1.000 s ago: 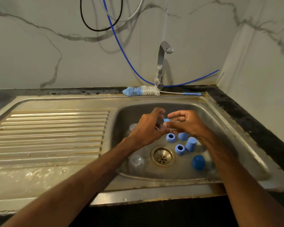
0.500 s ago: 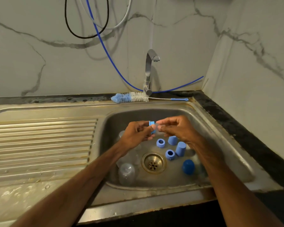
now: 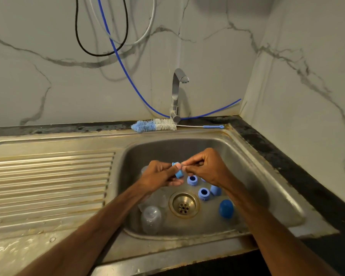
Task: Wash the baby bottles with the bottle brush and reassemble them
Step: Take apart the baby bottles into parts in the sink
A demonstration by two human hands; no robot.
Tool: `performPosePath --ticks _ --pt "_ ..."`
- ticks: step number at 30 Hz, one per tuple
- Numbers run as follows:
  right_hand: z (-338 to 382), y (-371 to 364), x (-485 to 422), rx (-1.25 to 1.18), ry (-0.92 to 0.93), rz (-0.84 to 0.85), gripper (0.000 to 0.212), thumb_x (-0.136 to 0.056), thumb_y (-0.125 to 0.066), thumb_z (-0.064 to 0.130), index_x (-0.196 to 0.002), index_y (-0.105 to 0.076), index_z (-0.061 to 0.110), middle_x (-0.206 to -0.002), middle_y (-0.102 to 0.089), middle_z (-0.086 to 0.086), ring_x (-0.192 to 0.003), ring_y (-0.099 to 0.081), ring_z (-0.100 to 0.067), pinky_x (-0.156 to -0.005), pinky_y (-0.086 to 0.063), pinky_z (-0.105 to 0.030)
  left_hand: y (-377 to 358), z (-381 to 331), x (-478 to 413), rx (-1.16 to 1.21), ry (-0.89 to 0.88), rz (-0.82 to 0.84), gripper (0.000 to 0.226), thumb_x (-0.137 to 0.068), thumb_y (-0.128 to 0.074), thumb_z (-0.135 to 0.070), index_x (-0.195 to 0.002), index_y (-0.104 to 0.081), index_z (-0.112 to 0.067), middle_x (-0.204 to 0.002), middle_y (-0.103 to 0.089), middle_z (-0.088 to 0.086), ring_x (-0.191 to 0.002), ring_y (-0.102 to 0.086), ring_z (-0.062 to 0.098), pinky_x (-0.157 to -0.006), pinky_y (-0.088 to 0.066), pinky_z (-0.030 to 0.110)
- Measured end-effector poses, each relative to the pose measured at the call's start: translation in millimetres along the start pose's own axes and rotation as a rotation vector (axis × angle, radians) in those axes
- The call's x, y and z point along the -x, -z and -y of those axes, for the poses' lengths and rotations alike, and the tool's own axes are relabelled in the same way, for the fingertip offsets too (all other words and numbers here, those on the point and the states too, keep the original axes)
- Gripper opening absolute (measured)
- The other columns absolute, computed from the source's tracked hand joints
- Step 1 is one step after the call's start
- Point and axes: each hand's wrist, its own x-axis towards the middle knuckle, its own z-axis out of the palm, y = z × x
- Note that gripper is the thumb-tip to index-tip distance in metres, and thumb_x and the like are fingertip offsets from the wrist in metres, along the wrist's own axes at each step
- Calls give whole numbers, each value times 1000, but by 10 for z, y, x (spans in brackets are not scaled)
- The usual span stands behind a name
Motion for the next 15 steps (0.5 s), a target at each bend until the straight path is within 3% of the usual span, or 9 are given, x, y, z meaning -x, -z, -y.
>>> performPosePath --ticks 3,7,11,15 --pt "5 -106 -3 26 104 -97 17 -85 -78 15 -101 -81 14 -87 -77 0 -79 -74 -12 -75 -62 -31 -30 -39 12 159 9 -58 37 -100 -61 -29 -113 -73 3 -103 -77 20 -102 -75 30 -91 -60 34" --pt "36 -148 -4 137 66 40 22 -87 -73 9 -106 -80 20 -89 -72 1 -85 -68 -12 -78 -57 -30 64 -17 0 162 52 -50 42 -98 -62 -31 -111 -73 7 -102 -76 22 -101 -75 32 -90 -61 33" --pt "39 -97 14 280 114 161 12 -80 -76 9 -89 -82 14 -77 -70 -5 -71 -66 -18 -70 -54 -44 128 32 0 30 118 42 53 -90 -66 -38 -112 -71 10 -101 -76 25 -102 -74 35 -99 -57 45" --pt "72 -71 41 356 124 237 16 -76 -78 7 -87 -83 16 -67 -73 -2 -62 -66 -20 -64 -54 -39 124 -6 43 -43 172 151 44 -98 -63 -32 -111 -73 8 -102 -75 26 -103 -74 36 -97 -58 40"
